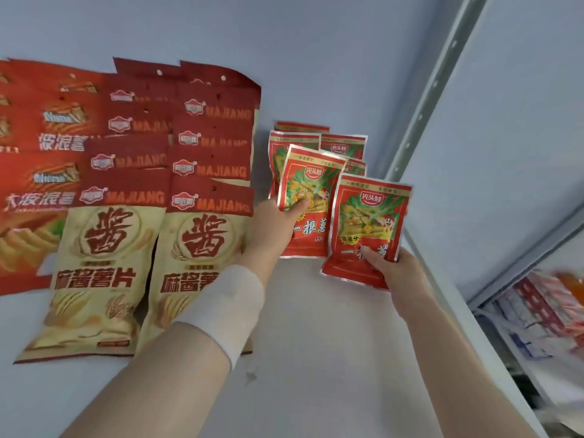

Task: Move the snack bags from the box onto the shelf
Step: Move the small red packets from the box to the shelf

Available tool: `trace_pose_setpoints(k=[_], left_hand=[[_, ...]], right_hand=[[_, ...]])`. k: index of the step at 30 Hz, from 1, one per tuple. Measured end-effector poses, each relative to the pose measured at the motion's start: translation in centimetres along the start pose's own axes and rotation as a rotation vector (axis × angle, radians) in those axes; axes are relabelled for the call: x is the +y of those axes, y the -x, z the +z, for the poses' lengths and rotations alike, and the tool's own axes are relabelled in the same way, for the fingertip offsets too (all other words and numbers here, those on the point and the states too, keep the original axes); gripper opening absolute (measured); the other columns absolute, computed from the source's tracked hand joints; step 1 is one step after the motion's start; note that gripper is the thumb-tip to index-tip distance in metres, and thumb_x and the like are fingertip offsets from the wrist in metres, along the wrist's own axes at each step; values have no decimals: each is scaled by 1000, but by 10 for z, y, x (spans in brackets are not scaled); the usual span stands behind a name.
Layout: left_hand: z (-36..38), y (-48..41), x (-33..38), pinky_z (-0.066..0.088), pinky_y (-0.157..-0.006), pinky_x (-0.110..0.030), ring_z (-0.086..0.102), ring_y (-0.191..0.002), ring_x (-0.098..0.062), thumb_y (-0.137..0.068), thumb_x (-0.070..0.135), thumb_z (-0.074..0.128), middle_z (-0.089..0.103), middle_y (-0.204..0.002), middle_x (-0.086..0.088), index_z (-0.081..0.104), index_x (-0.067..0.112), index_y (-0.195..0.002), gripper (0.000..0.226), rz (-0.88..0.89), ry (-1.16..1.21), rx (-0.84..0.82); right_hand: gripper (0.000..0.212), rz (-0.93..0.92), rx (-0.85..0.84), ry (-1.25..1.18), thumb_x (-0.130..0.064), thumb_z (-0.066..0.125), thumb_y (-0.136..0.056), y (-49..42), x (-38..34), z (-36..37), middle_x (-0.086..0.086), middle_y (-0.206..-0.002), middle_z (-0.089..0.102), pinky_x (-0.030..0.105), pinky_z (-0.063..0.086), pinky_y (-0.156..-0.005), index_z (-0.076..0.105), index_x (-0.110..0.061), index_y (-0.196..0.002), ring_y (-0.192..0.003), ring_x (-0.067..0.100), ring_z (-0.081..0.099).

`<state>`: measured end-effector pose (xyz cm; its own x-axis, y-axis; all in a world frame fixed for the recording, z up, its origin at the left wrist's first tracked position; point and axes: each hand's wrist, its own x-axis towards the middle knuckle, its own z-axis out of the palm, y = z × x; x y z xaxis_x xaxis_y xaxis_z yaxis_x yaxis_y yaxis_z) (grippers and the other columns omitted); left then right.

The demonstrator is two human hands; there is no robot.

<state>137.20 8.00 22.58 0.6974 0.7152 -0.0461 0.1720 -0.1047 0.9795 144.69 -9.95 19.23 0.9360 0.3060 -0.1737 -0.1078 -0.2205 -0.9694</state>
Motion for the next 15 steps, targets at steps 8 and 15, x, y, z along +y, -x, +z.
trace_pose_setpoints(k=[8,15], left_hand=[[22,-57,-8,47,-63,-20,65,-91,-18,-88,32,63,67,-106,-3,60,12,-114,33,-50,-63,75],[35,-88,-21,47,-80,-30,60,-110,-26,-83,21,69,58,-120,-11,41,5,-120,49,-97,-87,225]], right_hand=[[42,-75,-34,129,-33,74,-76,-71,-3,24,-1,-106,66,33,52,-83,55,-22,-112,-95,18,63],[68,-179,114,251,-29,78,-73,-96,2,39,2,-118,57,26,46,-81,42,-17,-130,-98,12,55]])
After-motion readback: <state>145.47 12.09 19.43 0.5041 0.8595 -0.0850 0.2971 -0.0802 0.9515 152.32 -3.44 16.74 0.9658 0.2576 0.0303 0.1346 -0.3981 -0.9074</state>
